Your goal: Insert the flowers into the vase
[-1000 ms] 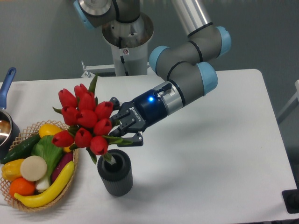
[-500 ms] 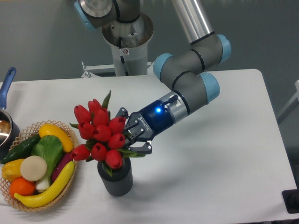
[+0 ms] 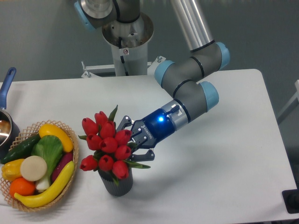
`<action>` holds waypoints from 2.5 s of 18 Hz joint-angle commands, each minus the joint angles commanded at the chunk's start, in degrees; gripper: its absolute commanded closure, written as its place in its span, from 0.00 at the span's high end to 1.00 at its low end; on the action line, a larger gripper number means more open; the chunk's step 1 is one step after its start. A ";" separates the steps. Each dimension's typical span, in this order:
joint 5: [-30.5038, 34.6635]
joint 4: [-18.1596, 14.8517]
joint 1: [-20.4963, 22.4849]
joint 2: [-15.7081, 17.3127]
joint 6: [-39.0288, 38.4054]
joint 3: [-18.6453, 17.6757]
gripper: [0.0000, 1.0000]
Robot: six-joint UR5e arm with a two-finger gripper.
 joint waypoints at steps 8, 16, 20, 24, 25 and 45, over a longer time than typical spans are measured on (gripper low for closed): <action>5.01 0.00 -0.53 -1.23 1.24 -0.88 0.35; 5.10 0.09 -0.35 -1.32 1.33 -0.44 0.99; 5.45 0.35 0.52 -0.71 1.41 -0.09 1.00; 12.55 0.35 1.40 2.54 6.50 -1.23 1.00; 14.05 0.35 1.49 2.98 6.77 -1.15 1.00; 61.58 -10.08 11.60 21.18 7.30 8.25 1.00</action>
